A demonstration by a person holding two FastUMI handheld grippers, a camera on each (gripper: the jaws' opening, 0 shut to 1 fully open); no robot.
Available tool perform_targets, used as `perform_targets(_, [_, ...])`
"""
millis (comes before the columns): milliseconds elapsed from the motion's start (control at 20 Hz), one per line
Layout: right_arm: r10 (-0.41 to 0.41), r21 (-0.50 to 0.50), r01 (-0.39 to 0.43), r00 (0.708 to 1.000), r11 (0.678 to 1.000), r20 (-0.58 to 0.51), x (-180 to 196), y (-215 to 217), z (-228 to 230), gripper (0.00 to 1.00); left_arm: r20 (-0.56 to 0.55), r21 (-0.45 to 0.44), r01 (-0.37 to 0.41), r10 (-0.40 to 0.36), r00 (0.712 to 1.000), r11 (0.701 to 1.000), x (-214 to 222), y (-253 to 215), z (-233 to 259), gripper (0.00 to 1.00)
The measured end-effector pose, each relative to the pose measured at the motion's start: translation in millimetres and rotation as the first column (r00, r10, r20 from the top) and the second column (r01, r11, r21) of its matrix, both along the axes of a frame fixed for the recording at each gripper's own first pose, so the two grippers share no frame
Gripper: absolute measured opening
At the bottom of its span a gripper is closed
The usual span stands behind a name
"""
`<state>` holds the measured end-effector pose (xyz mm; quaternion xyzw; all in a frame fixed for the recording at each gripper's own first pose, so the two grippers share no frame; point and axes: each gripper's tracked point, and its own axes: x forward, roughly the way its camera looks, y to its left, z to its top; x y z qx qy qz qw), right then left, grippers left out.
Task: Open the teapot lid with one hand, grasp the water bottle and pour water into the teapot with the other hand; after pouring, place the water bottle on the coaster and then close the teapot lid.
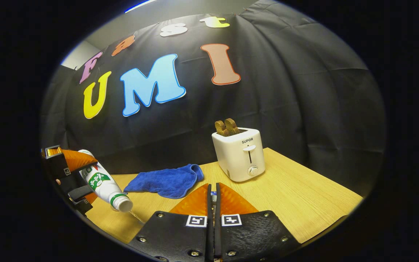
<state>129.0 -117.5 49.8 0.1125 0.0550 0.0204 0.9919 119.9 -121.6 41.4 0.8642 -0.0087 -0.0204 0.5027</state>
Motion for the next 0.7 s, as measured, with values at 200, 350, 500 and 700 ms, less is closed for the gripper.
perform_targets(200, [0.004, -0.007, -0.004, 1.000, 1.000, 0.001, 0.4, 1.3, 0.0, 0.00, -0.004, 0.021, 0.011, -0.011, 1.000, 1.000, -0.3, -5.9, -1.3, 0.84])
perform_targets(350, [0.007, -0.005, -0.007, 1.000, 1.000, 0.003, 0.0, 1.4, 0.1, 0.00, -0.006, 0.029, 0.013, -0.013, 1.000, 0.999, 0.1, -7.7, -1.8, 0.89])
perform_targets(500, [0.009, -0.003, -0.009, 1.000, 1.000, 0.004, 0.7, 1.1, 0.7, 0.00, -0.003, 0.038, 0.020, -0.020, 1.000, 0.999, -0.3, -9.7, -0.7, 0.89])
perform_targets(700, [0.012, -0.002, -0.012, 1.000, 1.000, 0.003, 0.1, 1.7, 1.1, 0.00, -0.029, -0.037, 0.018, -0.019, 0.999, 0.999, -1.1, -10.2, -4.8, 0.84])
